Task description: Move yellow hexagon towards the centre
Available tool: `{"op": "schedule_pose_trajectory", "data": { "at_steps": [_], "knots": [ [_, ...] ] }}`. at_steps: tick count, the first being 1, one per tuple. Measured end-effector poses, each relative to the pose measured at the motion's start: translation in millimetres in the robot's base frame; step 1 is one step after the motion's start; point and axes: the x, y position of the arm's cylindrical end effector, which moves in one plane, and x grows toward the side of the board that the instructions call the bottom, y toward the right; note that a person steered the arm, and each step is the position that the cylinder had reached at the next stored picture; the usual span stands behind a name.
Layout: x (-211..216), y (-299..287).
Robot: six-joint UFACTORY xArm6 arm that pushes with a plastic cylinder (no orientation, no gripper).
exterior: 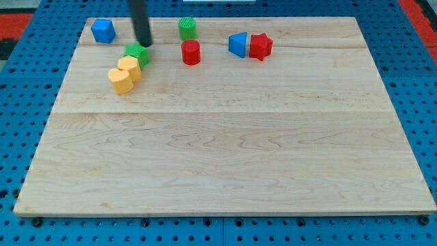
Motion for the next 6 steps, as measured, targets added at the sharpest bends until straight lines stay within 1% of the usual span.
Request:
{"op": "schedule_pose_trajectory", "data": {
  "at_steps": [1, 2, 3, 4, 5, 6],
  "knots": [
    [5, -36],
    [43, -27],
    [49, -26],
    [69, -19],
    [88, 35],
    [105, 71]
  ]
}}
